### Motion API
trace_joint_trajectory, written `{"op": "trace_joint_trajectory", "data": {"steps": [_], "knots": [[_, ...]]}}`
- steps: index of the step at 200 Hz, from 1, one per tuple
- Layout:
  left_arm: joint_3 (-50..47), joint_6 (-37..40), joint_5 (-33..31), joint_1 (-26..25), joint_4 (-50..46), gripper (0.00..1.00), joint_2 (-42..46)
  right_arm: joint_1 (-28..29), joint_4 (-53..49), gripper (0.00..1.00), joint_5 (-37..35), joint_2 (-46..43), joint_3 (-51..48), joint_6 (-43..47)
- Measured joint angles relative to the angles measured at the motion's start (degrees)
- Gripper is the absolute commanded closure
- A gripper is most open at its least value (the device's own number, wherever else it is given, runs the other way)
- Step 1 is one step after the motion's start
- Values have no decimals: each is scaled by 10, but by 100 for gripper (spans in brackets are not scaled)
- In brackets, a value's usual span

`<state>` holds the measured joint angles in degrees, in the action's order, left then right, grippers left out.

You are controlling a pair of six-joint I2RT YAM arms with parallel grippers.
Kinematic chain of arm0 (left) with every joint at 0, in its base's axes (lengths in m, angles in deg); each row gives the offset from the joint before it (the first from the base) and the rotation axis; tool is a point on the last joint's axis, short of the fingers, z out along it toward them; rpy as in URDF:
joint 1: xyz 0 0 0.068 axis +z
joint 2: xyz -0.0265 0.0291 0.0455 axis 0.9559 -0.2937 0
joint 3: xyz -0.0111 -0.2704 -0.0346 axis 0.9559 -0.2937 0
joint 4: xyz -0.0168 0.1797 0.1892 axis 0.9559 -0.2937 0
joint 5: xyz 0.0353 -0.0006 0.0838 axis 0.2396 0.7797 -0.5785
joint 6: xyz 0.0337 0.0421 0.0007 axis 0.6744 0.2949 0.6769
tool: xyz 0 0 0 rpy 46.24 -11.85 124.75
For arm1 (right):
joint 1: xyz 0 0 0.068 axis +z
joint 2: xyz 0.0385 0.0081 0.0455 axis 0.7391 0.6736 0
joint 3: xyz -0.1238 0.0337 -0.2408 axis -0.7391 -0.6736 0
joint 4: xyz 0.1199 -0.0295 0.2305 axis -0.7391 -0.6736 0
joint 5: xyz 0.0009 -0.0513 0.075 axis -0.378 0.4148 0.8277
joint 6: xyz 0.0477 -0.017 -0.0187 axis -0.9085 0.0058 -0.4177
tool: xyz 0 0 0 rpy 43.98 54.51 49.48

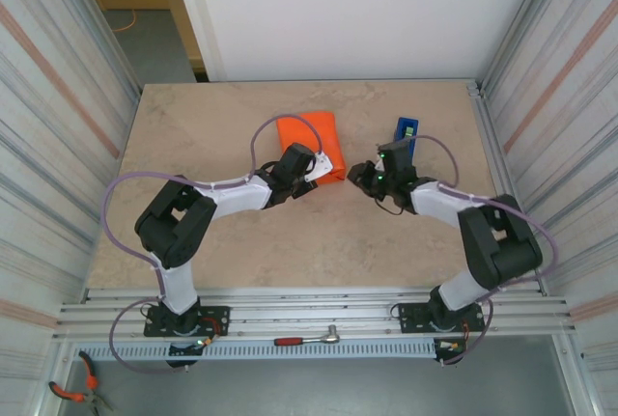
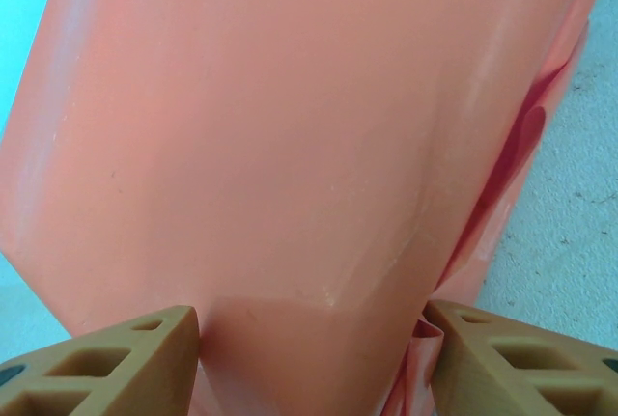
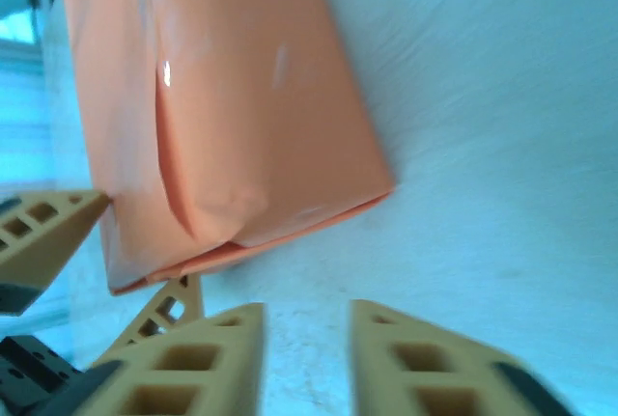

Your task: Wrap the gift box in paper

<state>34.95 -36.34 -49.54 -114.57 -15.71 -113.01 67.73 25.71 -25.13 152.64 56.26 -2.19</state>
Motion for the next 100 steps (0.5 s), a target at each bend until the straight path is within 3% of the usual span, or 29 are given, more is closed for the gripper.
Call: {"op": "trace_joint_trajectory", "data": {"steps": [47, 75, 100], "knots": [[0, -2, 1, 0, -1, 38, 0, -147, -76, 53, -27, -61, 17, 43], [2, -2, 1, 0, -5, 38, 0, -243, -77, 53, 40, -23, 43, 43], [3, -4, 1, 1, -7, 38, 0, -284, -57, 53, 107, 43, 88, 43]]}}
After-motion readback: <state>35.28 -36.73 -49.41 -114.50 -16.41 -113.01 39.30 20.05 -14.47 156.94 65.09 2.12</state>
